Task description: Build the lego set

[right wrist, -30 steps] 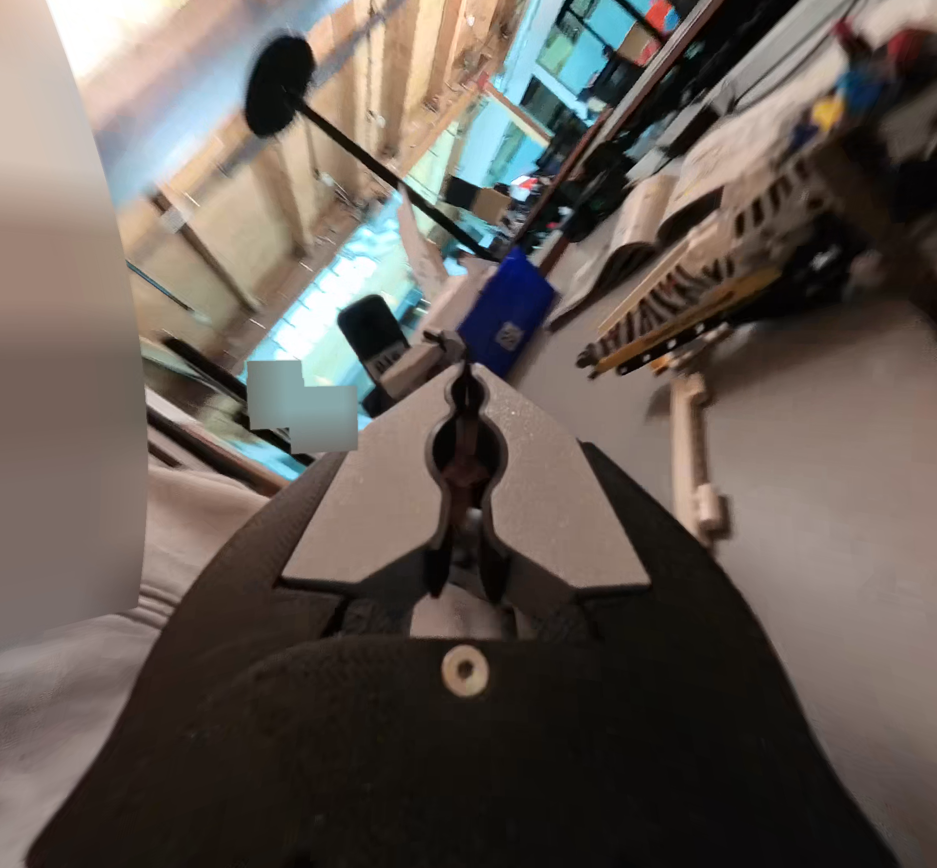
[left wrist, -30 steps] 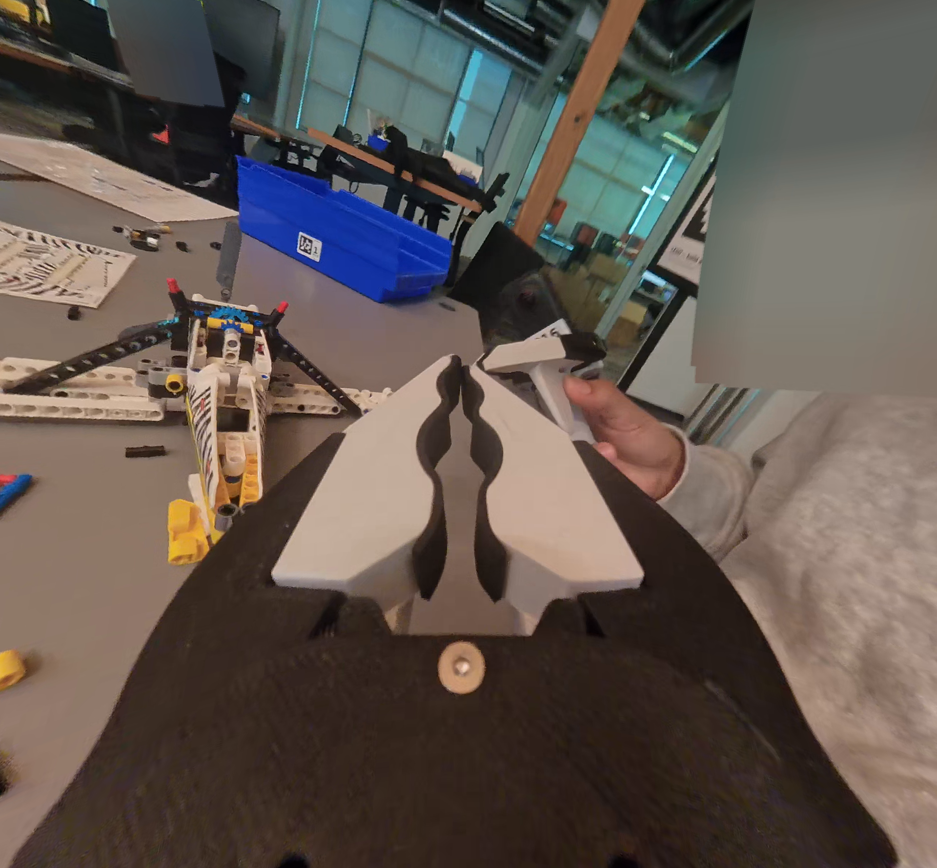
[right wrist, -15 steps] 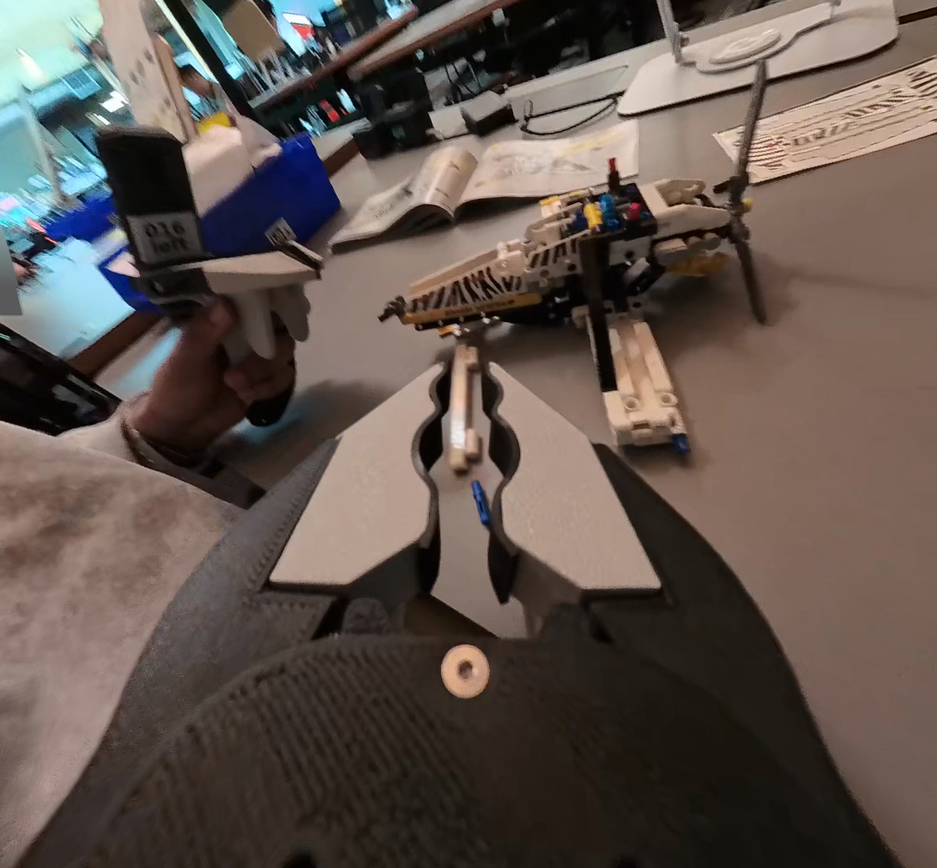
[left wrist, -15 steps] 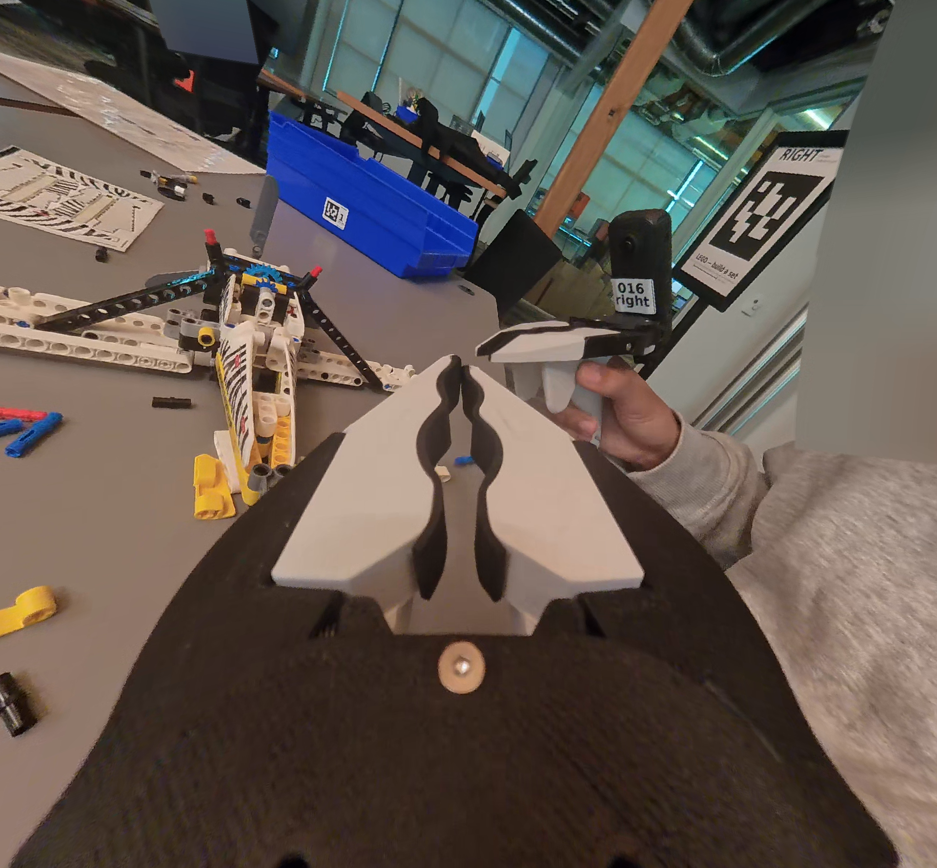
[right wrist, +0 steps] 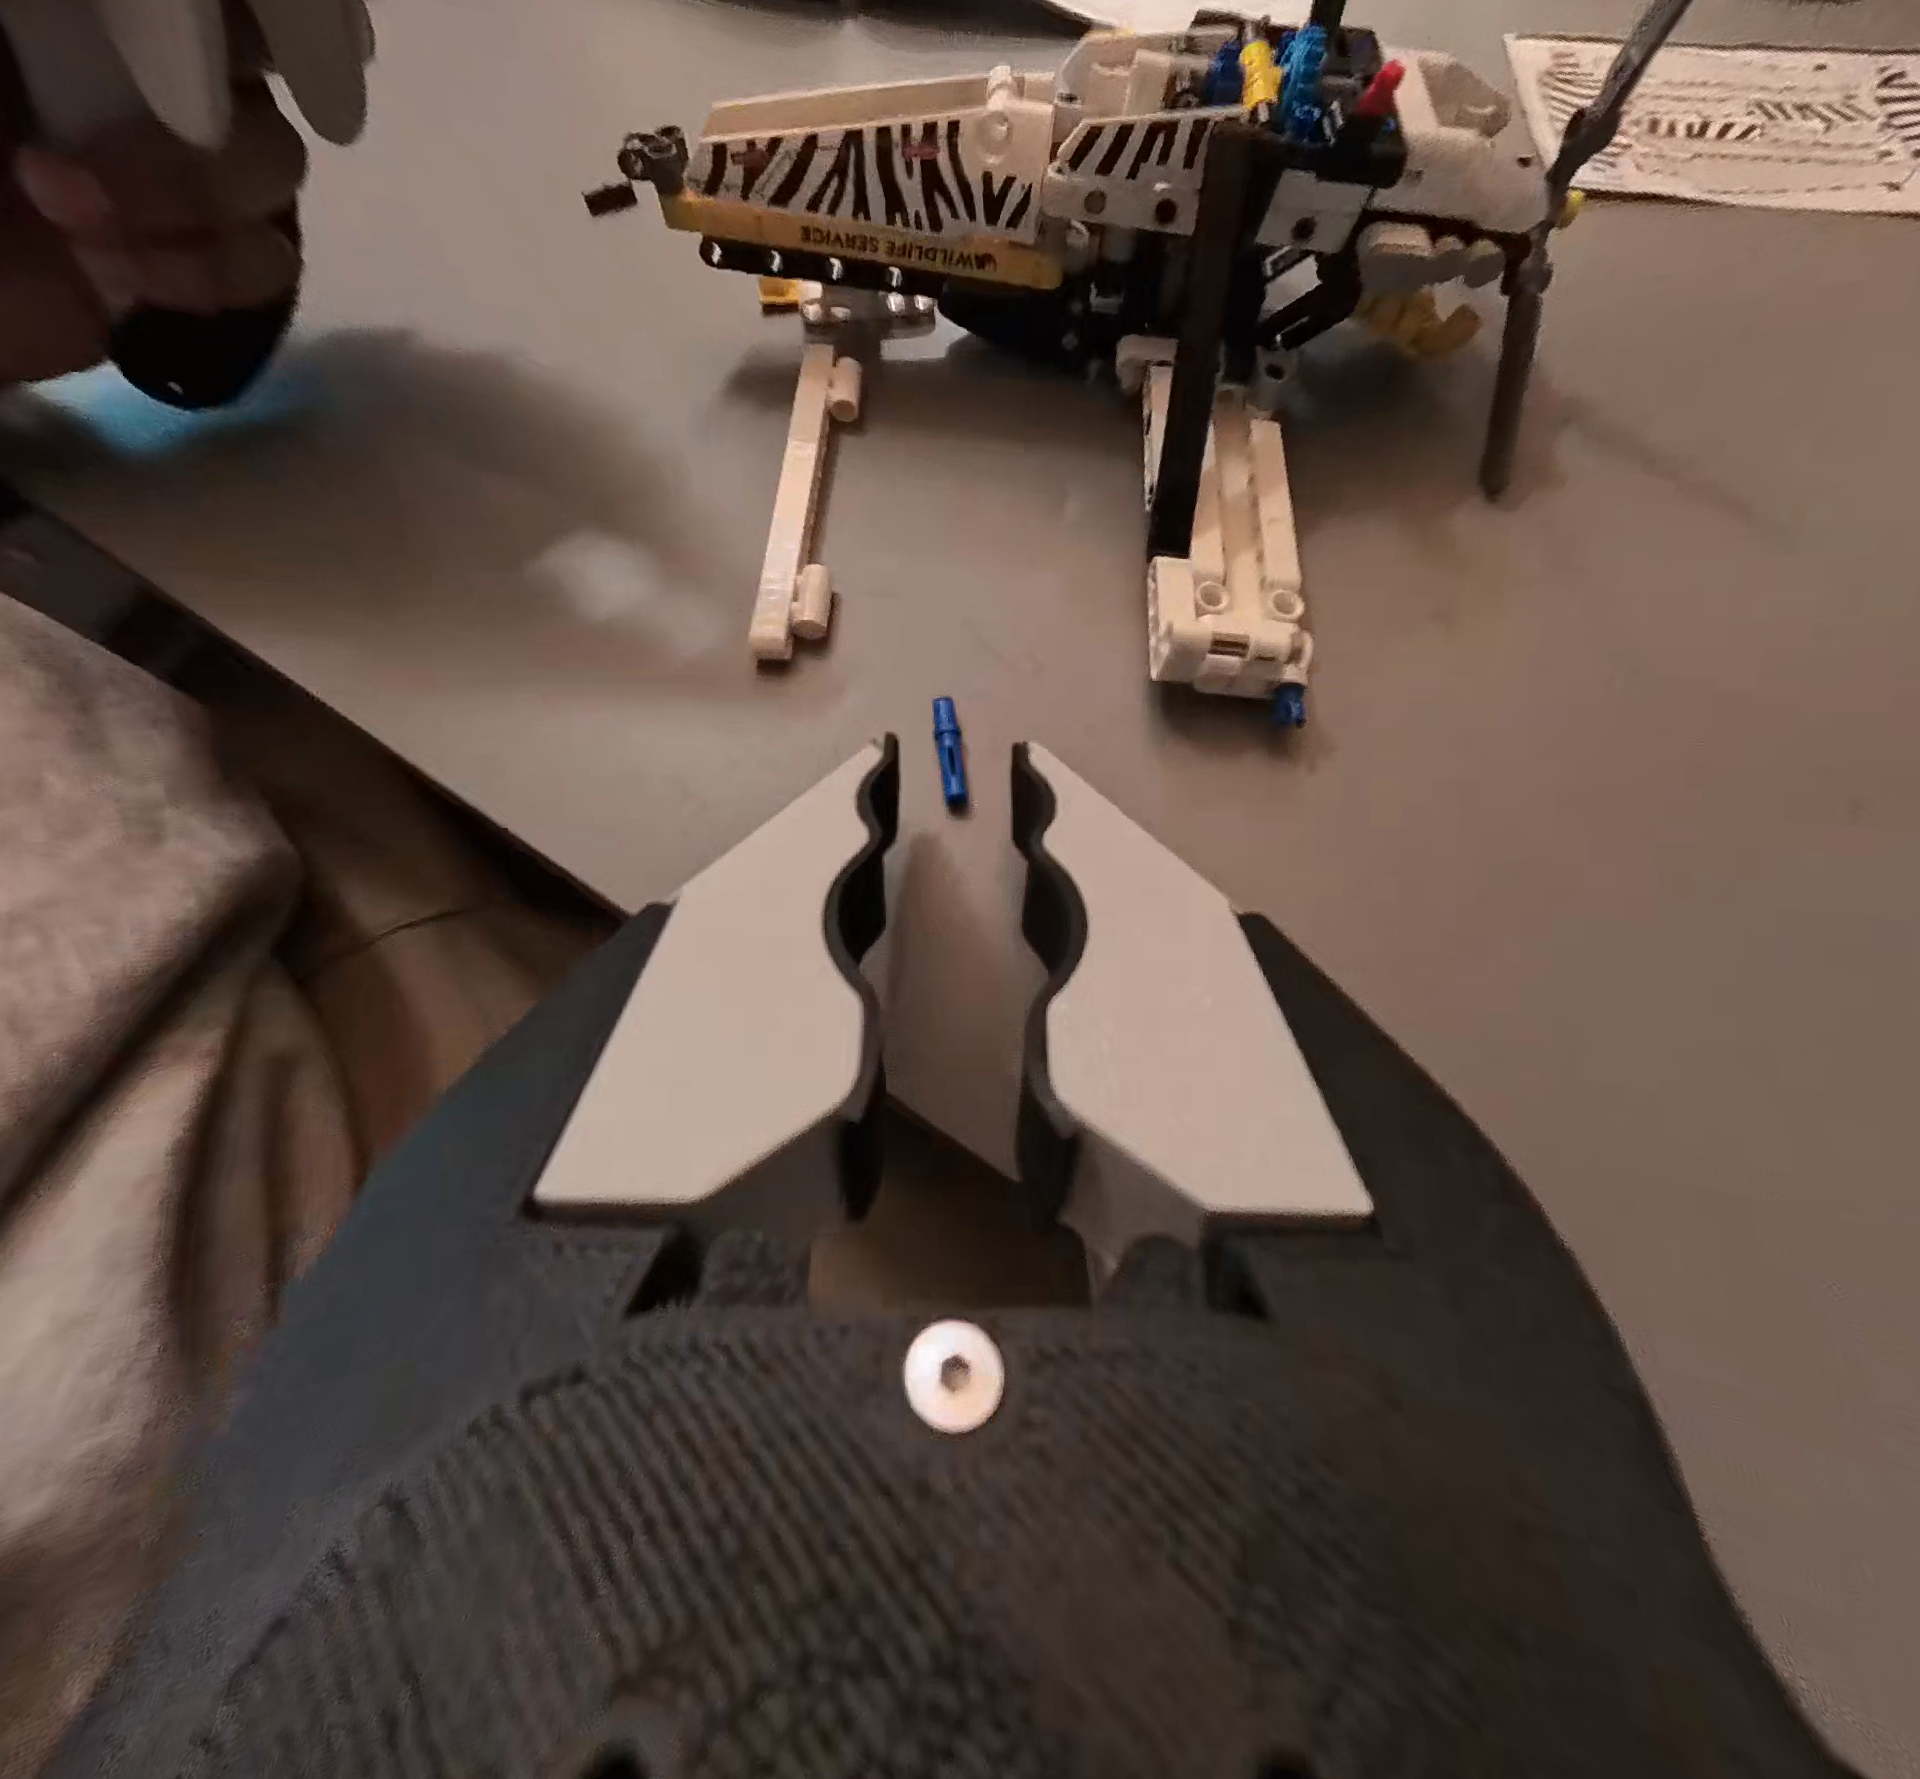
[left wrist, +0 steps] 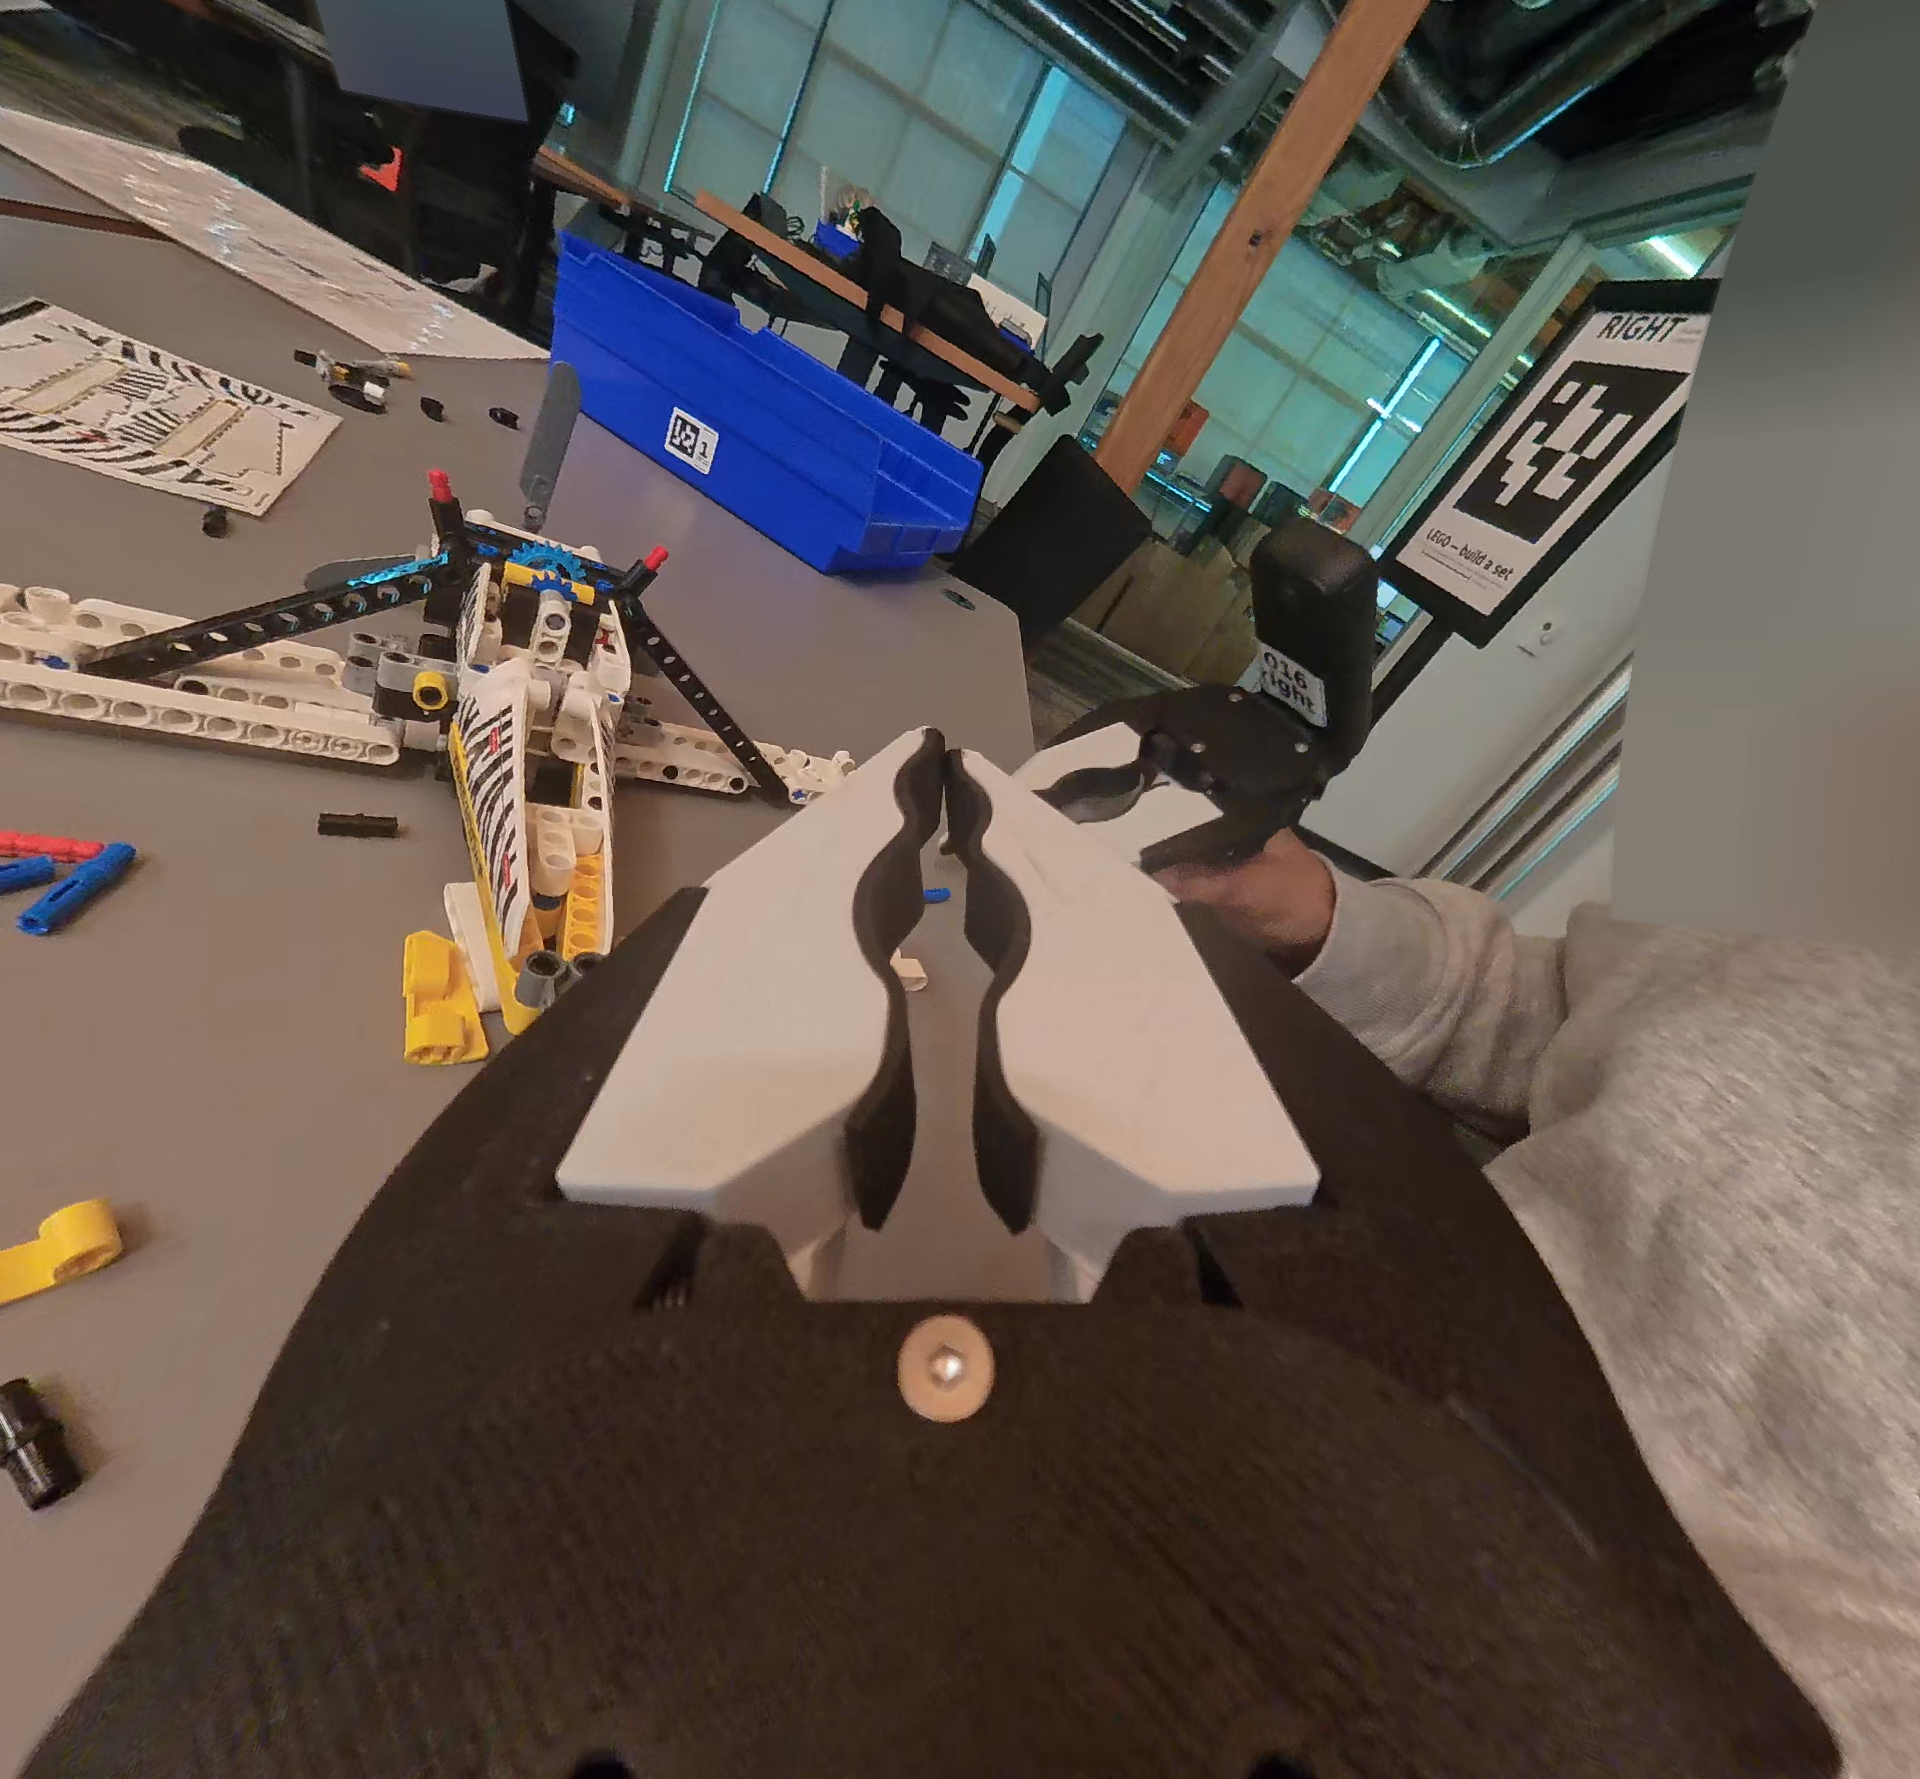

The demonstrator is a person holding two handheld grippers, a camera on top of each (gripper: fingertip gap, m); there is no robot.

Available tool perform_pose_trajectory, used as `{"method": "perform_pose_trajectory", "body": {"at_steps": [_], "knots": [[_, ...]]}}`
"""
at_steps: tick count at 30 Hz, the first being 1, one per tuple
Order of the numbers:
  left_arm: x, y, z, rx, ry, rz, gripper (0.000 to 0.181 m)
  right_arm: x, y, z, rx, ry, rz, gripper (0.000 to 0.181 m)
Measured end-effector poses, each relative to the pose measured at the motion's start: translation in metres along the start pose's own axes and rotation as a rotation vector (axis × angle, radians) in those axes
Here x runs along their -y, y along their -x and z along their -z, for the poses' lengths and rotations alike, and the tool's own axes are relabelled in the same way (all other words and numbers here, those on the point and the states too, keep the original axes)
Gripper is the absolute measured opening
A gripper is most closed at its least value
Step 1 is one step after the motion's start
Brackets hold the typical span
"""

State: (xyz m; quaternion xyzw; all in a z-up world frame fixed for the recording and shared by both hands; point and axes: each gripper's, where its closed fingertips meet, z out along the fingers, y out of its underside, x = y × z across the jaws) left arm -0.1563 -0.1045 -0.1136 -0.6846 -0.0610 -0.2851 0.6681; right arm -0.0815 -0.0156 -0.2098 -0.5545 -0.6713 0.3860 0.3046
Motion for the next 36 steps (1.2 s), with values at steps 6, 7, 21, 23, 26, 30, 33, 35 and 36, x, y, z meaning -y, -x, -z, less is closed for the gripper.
{"method": "perform_pose_trajectory", "body": {"at_steps": [6,7,21,23,26,30,33,35,36], "knots": [[0.001,0.000,0.001,-0.003,-0.009,0.003,0.000,-0.005,-0.001,-0.010,-0.029,0.062,0.066,0.020],[0.001,0.000,0.001,-0.006,-0.011,0.006,0.000,-0.005,-0.001,-0.010,-0.031,0.072,0.074,0.019],[0.005,0.006,0.003,-0.005,-0.032,0.036,0.000,-0.002,-0.004,-0.012,0.009,0.057,0.038,0.015],[0.007,0.007,0.005,-0.008,-0.046,0.051,0.000,-0.001,-0.005,-0.013,0.018,0.050,0.044,0.016],[0.013,0.010,0.009,-0.015,-0.081,0.079,0.000,0.000,-0.005,-0.014,0.031,0.045,0.053,0.016],[0.021,0.018,0.015,-0.005,-0.130,0.126,0.000,0.004,-0.006,-0.016,0.039,0.019,0.056,0.016],[0.029,0.026,0.018,0.005,-0.133,0.145,0.000,0.006,-0.006,-0.017,0.046,0.004,0.060,0.015],[0.035,0.038,0.022,0.057,-0.118,0.118,0.000,0.008,-0.007,-0.017,0.051,-0.014,0.062,0.014],[0.039,0.047,0.023,0.103,-0.107,0.100,0.001,0.009,-0.008,-0.017,0.053,-0.024,0.063,0.013]]}}
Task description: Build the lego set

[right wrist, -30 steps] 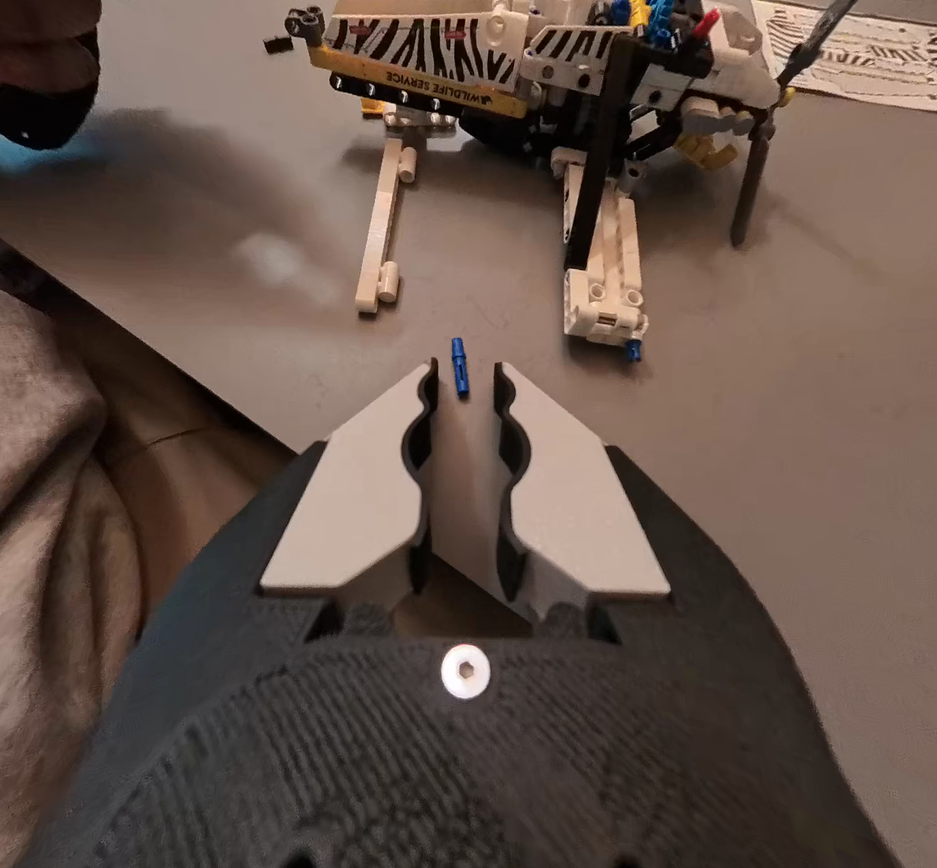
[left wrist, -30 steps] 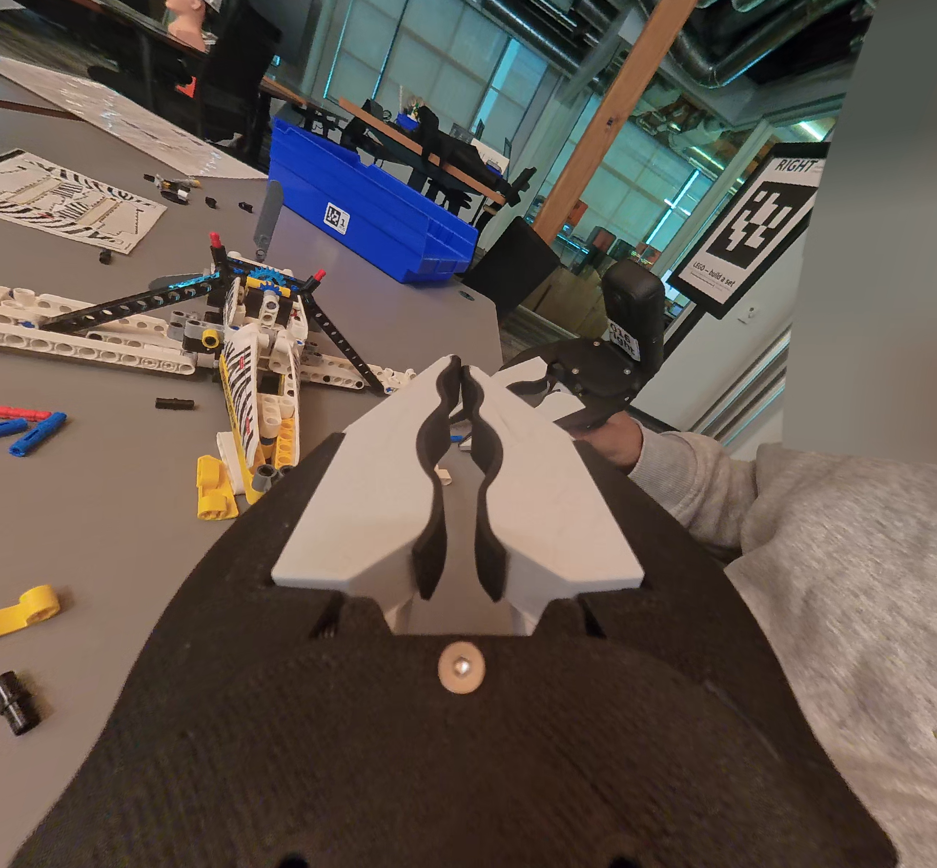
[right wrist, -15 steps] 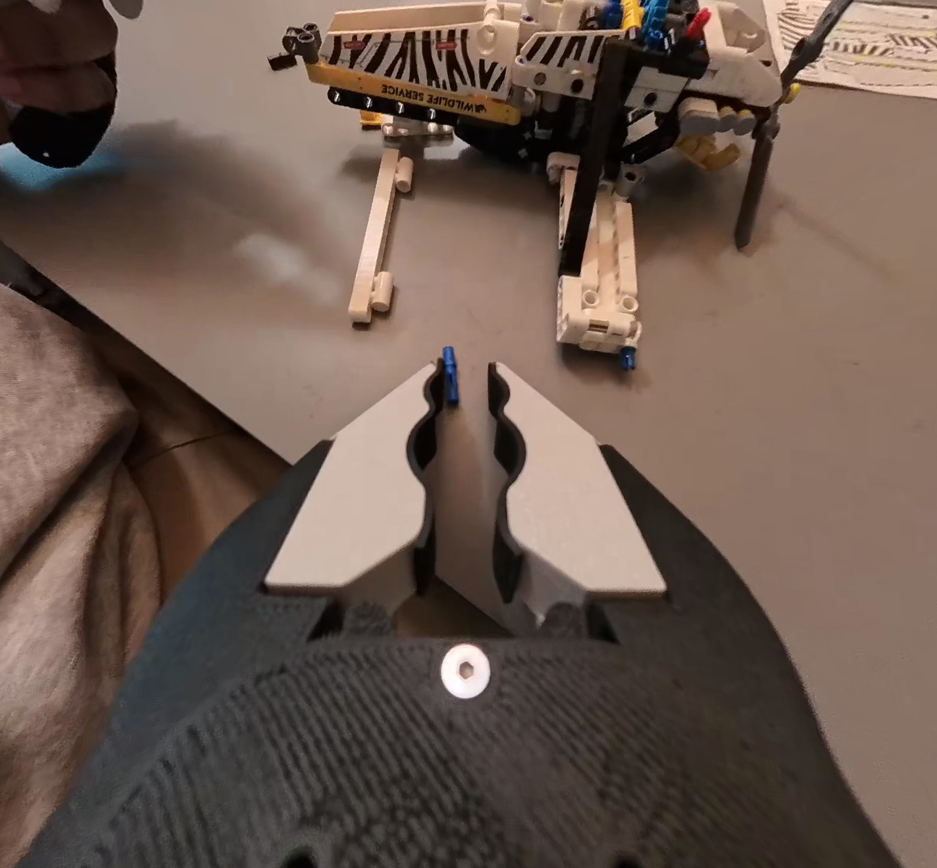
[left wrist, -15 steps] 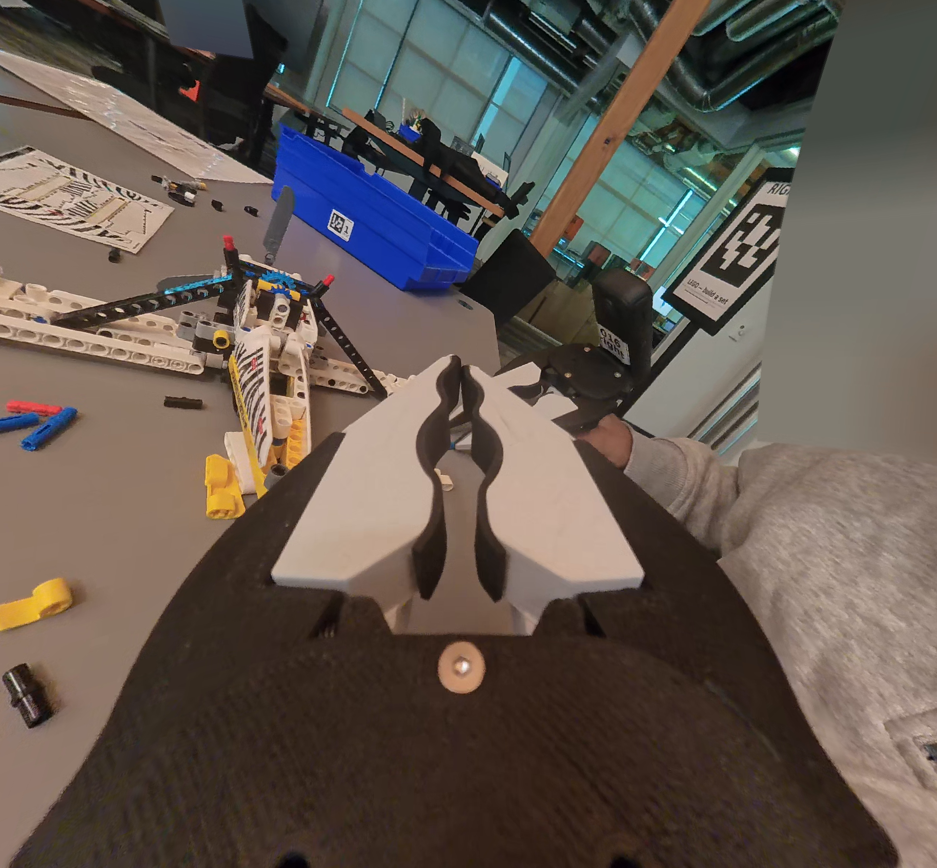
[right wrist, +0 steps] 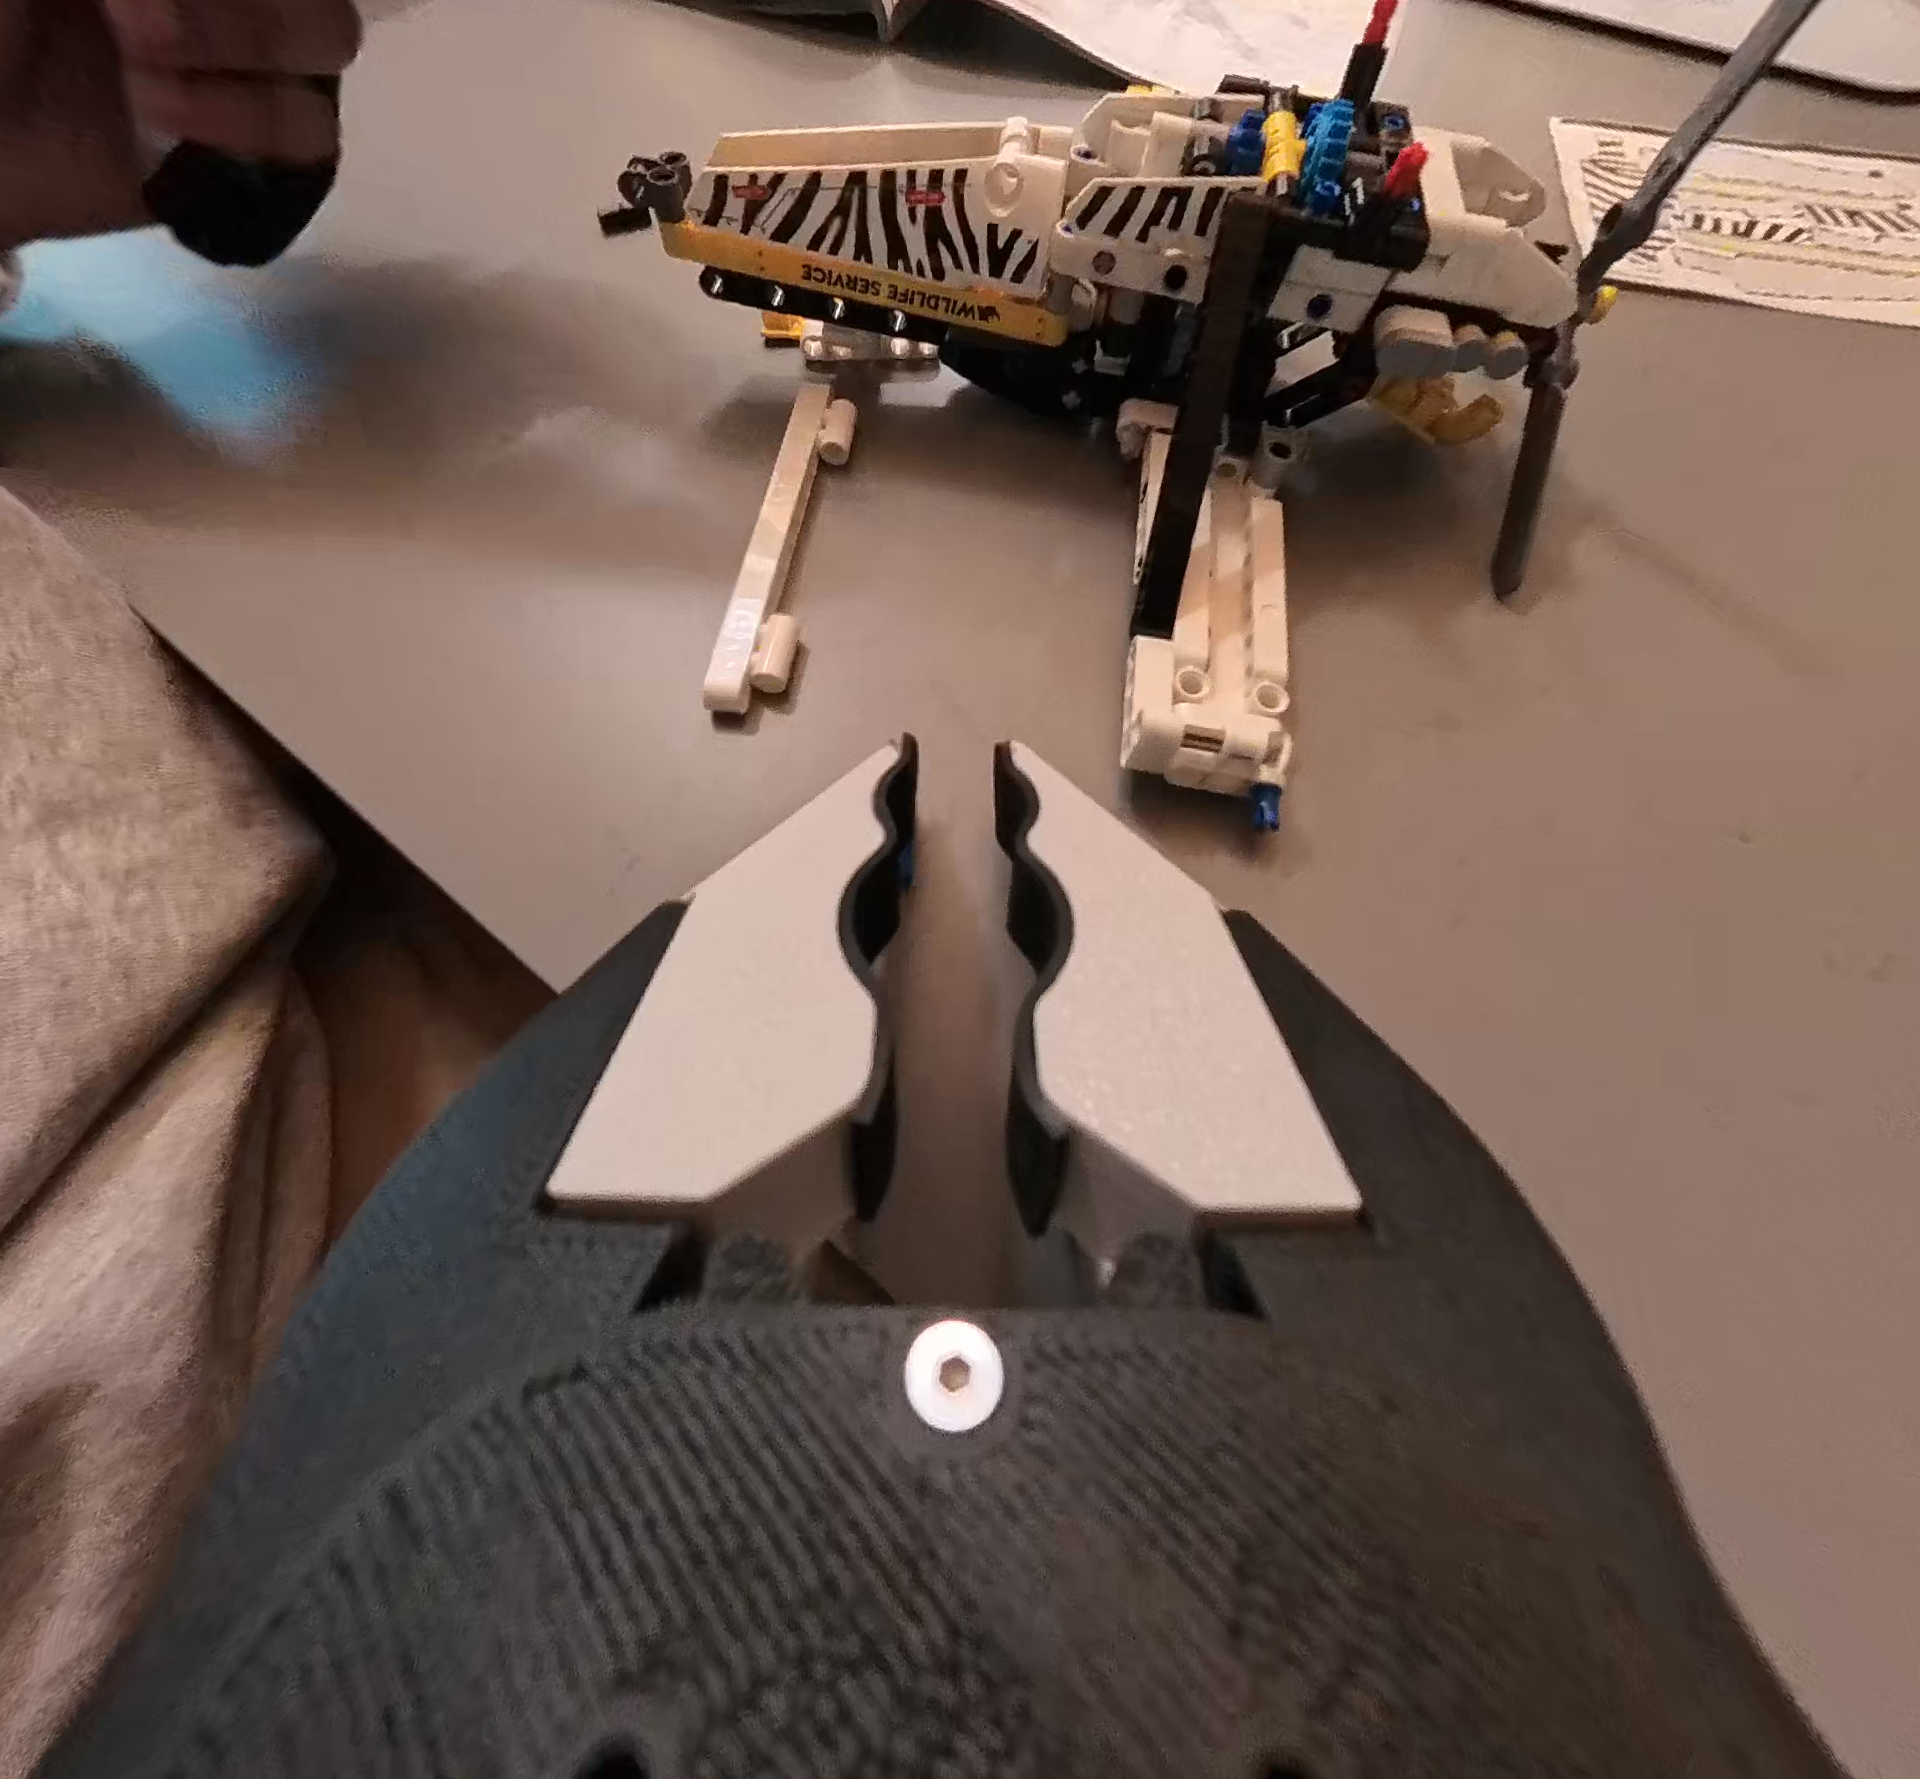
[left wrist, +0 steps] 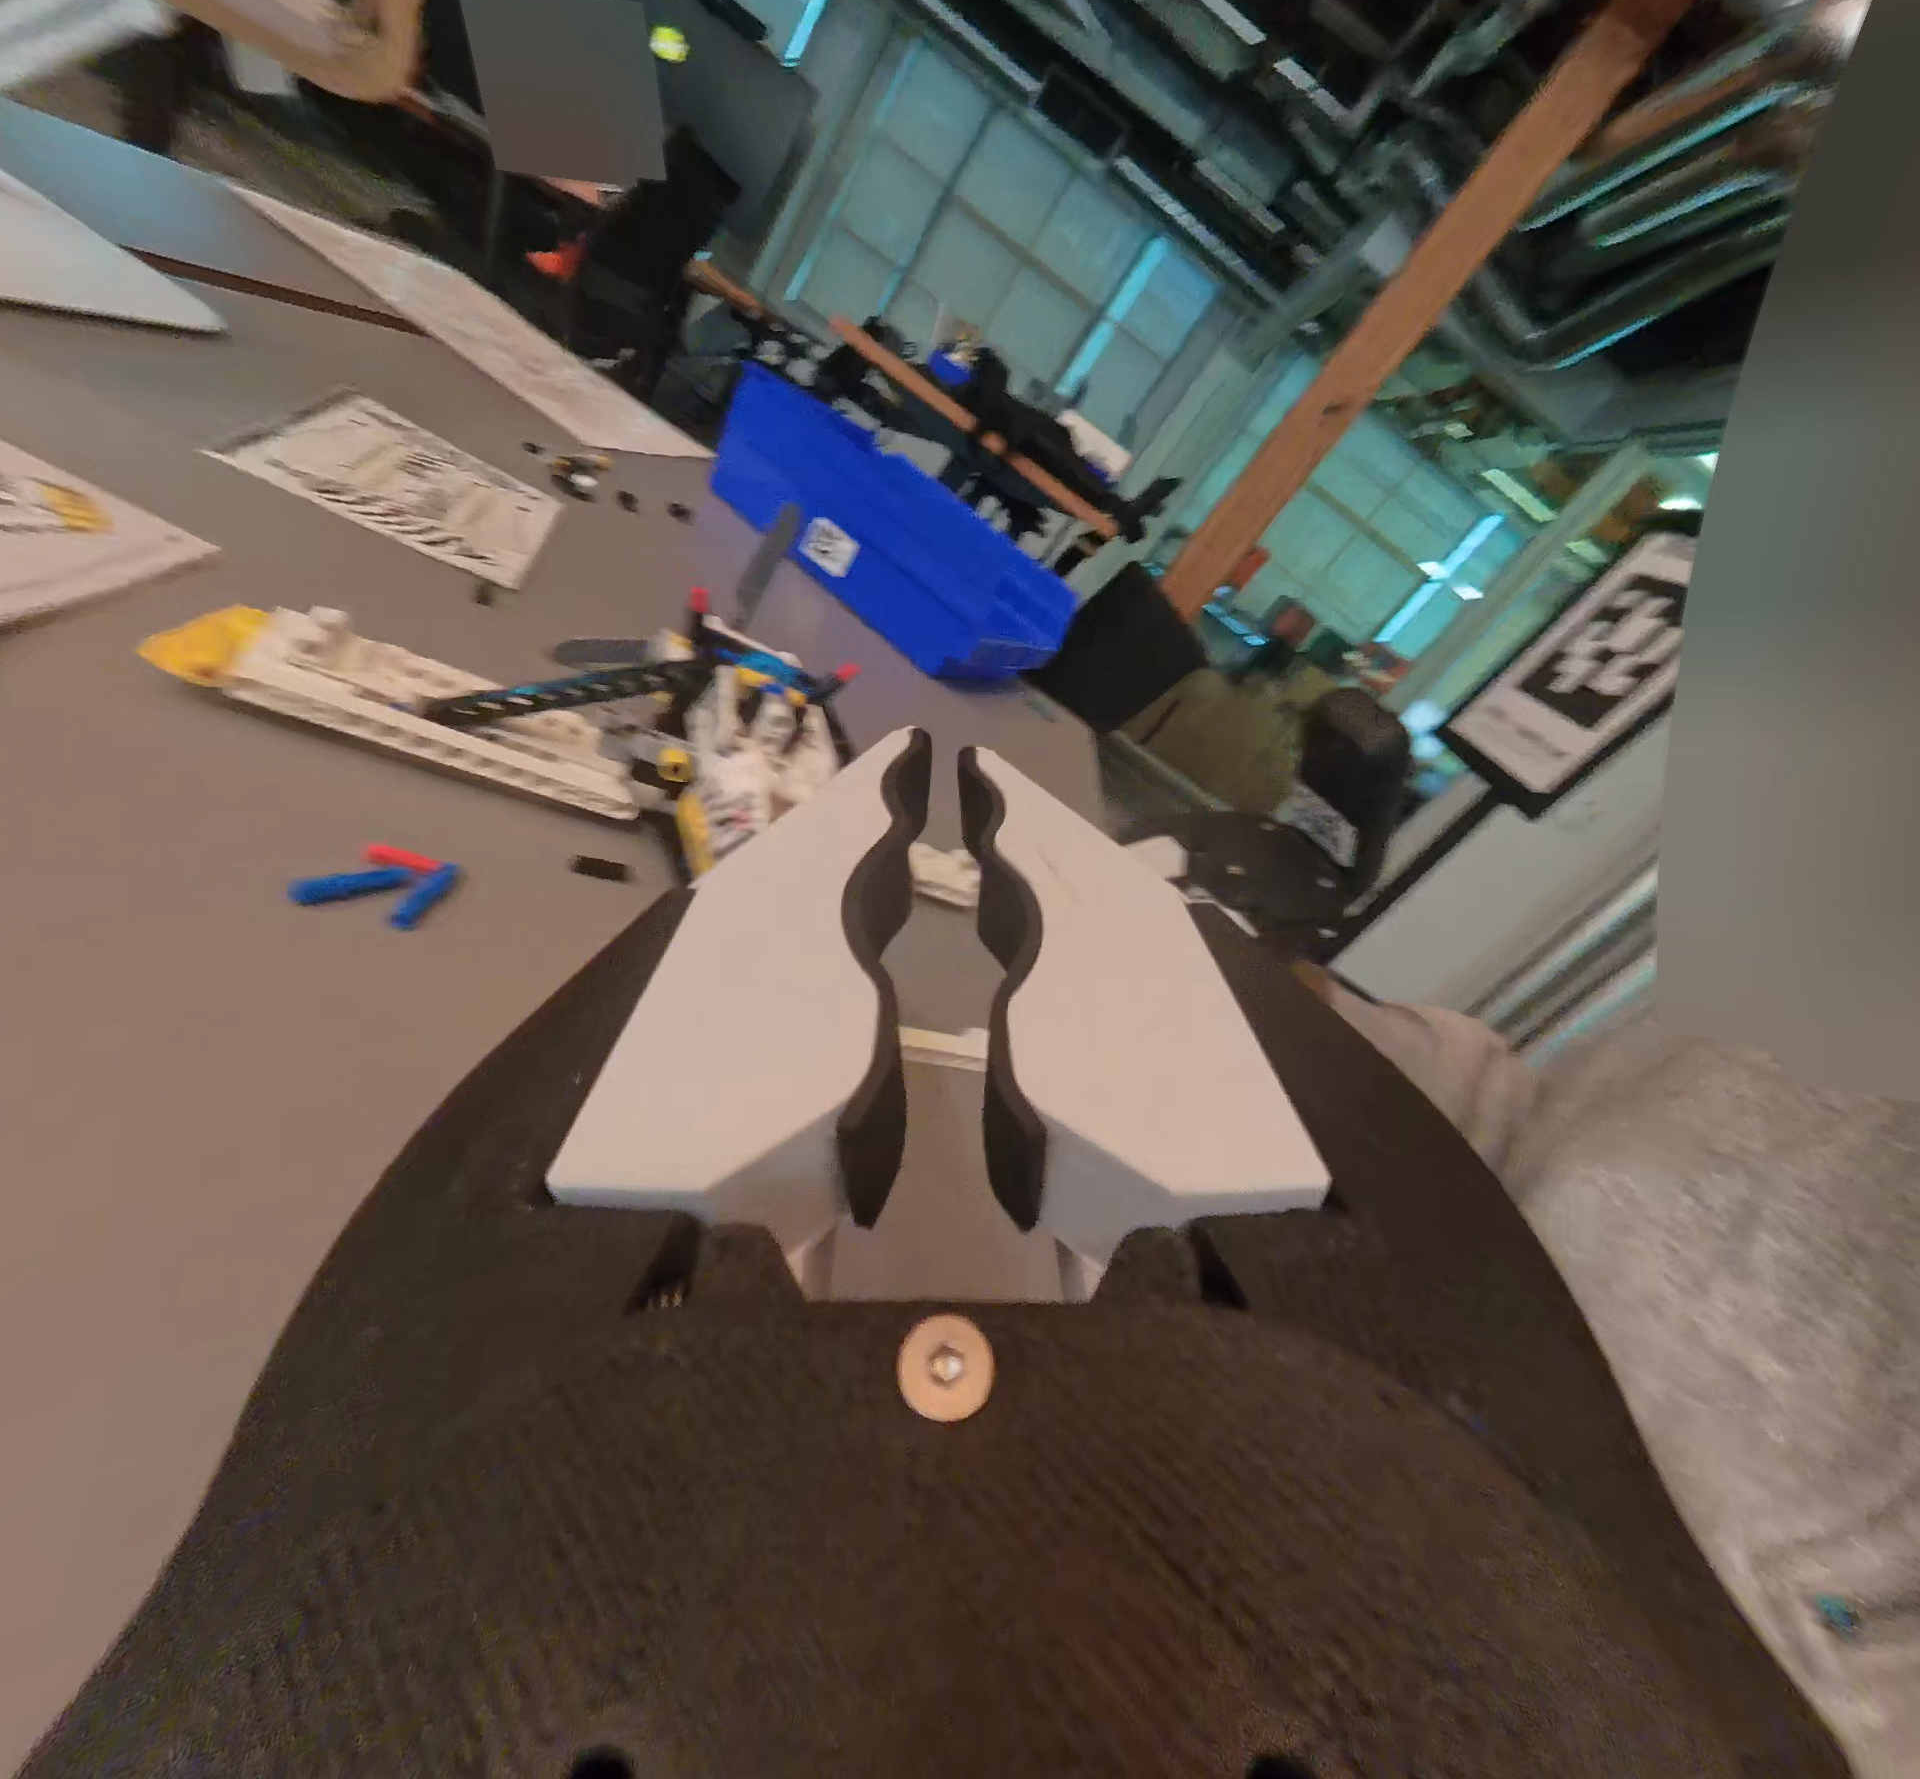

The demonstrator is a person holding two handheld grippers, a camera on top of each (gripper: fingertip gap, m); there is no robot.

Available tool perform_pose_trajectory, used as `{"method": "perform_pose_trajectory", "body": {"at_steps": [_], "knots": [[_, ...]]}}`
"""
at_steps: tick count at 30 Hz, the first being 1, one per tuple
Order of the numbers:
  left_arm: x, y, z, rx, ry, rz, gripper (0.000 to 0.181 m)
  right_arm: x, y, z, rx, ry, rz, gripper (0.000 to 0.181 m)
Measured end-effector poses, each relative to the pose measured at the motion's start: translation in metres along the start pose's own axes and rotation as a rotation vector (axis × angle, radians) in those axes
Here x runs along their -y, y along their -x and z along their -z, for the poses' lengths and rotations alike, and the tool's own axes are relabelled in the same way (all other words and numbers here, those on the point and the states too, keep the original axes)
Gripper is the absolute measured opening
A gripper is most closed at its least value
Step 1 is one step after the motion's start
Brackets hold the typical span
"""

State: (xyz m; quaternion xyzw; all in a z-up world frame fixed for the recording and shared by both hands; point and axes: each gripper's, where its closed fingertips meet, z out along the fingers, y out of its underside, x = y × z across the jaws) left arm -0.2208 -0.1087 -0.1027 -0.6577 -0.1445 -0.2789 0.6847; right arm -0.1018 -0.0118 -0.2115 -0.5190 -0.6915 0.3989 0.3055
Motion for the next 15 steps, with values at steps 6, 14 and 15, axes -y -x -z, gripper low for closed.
{"method": "perform_pose_trajectory", "body": {"at_steps": [6,14,15], "knots": [[0.032,0.093,0.024,0.443,0.067,-0.096,0.035,0.005,-0.005,-0.002,0.001,-0.051,0.004,0.018],[0.054,0.195,0.123,1.079,0.085,-0.070,0.124,0.009,-0.009,0.004,0.026,-0.118,-0.058,0.020],[0.049,0.199,0.117,1.069,0.113,-0.036,0.126,0.009,-0.009,0.005,0.041,-0.123,-0.077,0.020]]}}
